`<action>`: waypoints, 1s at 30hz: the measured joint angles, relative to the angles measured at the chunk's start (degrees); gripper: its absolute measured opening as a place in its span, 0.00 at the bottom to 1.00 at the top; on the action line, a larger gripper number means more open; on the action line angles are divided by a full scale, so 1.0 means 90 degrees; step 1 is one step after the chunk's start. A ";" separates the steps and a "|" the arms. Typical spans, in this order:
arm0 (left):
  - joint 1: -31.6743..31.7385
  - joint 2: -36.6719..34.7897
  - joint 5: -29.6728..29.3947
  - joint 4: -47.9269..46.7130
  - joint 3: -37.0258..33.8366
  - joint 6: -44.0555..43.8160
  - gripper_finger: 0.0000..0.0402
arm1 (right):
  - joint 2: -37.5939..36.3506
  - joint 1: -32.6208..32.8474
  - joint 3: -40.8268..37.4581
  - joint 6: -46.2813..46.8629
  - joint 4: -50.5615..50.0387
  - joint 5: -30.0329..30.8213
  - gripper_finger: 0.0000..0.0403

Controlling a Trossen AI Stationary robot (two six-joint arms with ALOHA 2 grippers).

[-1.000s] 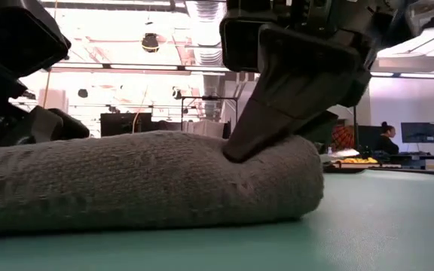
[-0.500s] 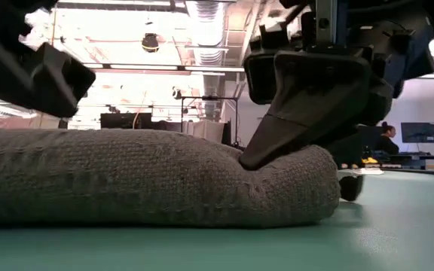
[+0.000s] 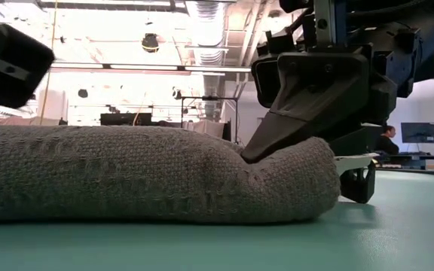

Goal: Roll towel into tight, uniform cylinder
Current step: Roll the gray towel

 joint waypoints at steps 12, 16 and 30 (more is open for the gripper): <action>-0.0462 0.0000 -0.0745 -0.0291 0.0000 -0.0631 0.45 | 0.0012 0.0002 -0.0005 0.0027 0.0095 0.0119 0.10; -0.0576 0.0337 -0.0918 -0.0187 0.0005 -0.0811 0.45 | 0.0012 0.0002 -0.0005 0.0128 0.0101 0.0163 0.10; -0.0403 0.0828 -0.1327 -0.0751 0.0012 -0.1613 0.33 | 0.0021 0.0024 -0.0007 0.0335 0.0138 0.0296 0.10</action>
